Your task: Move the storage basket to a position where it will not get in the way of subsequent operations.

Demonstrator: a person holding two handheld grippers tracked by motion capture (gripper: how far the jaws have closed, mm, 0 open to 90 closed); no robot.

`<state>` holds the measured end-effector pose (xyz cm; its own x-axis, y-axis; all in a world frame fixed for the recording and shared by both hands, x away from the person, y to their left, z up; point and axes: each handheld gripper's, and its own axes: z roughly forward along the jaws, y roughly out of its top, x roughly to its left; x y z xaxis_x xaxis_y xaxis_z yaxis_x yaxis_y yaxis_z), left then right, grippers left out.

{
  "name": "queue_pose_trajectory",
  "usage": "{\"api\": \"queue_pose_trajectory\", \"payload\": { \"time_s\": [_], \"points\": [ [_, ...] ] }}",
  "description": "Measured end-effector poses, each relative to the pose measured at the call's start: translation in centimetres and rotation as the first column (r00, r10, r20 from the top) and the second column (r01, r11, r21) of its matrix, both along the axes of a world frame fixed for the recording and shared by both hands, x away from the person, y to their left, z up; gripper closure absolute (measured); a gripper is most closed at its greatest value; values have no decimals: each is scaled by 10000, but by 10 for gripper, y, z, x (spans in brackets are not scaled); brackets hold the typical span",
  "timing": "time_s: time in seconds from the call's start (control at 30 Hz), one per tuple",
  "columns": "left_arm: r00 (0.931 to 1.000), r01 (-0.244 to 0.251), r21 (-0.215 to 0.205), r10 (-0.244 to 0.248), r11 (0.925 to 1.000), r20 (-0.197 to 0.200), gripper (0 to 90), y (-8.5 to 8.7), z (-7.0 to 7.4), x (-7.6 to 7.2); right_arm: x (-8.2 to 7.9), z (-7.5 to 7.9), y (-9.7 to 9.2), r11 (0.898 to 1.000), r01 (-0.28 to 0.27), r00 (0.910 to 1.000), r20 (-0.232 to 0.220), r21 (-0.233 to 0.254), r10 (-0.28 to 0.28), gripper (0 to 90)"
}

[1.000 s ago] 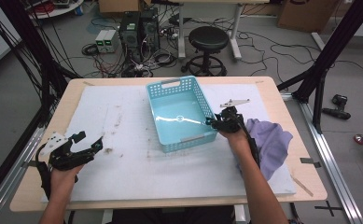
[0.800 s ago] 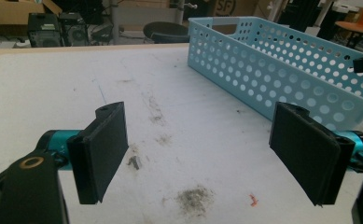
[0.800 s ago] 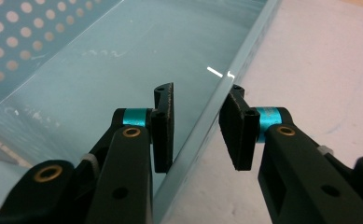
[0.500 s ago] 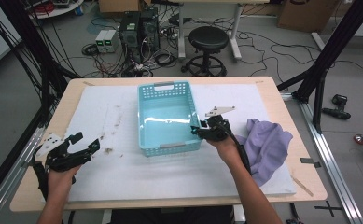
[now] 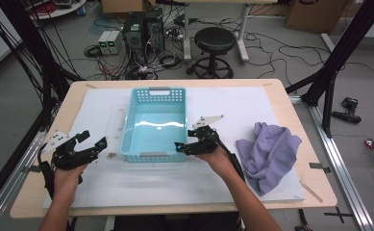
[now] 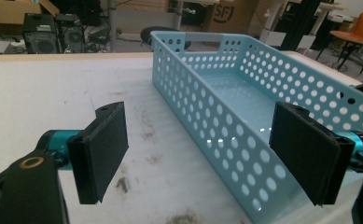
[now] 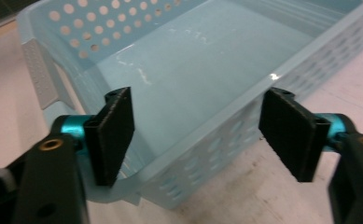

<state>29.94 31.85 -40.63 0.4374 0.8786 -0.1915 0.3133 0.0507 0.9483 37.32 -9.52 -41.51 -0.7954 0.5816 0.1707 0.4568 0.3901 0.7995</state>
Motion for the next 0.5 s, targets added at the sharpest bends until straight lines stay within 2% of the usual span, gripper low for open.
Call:
{"api": "queue_pose_trajectory", "payload": {
  "time_s": [0.1,0.17,0.27,0.33,0.43,0.5],
  "points": [
    [9996,267,167,-266,9995,-105,194,-12,5,10,0,6,-15,9971,541,9981,275,535,-556,214],
    [9991,389,268,-384,9989,-179,193,-21,7,18,-1,11,-28,9942,866,9942,583,638,-903,215],
    [9972,581,336,-563,9977,-500,194,-32,6,32,-4,19,-50,9877,1439,9834,1026,605,-1495,215],
    [9951,637,166,-623,9978,-762,194,-39,4,39,-7,24,-67,9815,1848,9735,1275,505,-1898,215],
    [9938,587,451,-541,9973,-972,193,-53,1,49,-12,30,-91,9736,2262,9604,1602,305,-2281,215],
    [9903,614,550,-539,9966,-1282,193,-61,-3,54,-15,33,-105,9679,2512,9531,1728,58,-2484,215]
  ]
}}
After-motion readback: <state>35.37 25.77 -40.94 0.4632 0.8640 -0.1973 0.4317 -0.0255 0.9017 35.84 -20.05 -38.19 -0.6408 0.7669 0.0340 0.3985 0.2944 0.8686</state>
